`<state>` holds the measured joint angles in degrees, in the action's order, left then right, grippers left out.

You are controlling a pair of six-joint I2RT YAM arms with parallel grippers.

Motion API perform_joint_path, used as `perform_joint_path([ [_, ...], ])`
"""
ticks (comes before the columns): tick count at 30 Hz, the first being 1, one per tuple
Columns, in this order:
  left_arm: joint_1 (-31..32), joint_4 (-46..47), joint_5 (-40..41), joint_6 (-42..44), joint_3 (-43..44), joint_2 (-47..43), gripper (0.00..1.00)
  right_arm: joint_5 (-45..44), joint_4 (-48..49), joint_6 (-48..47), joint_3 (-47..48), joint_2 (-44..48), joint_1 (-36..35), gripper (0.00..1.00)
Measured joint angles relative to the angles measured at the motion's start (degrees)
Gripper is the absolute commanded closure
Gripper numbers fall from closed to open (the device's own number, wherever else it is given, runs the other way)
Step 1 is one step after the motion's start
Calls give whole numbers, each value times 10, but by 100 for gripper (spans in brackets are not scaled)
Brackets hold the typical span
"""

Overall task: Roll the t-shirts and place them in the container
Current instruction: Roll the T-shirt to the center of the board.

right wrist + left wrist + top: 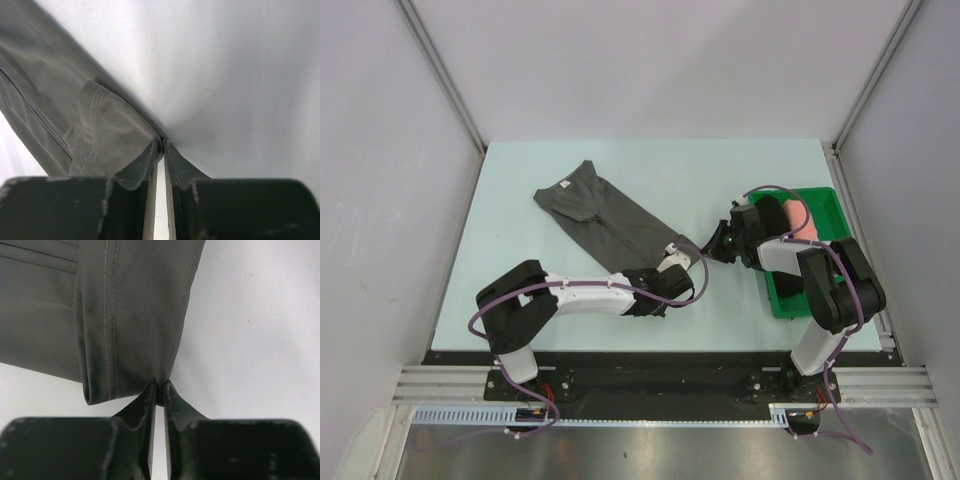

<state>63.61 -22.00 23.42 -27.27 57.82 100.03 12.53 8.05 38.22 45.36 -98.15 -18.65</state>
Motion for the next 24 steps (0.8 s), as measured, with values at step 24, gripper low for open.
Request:
perform_joint_path([
  [24, -4, 117, -197, -23, -75, -74, 100, -92, -182, -40, 0, 111, 10, 100],
])
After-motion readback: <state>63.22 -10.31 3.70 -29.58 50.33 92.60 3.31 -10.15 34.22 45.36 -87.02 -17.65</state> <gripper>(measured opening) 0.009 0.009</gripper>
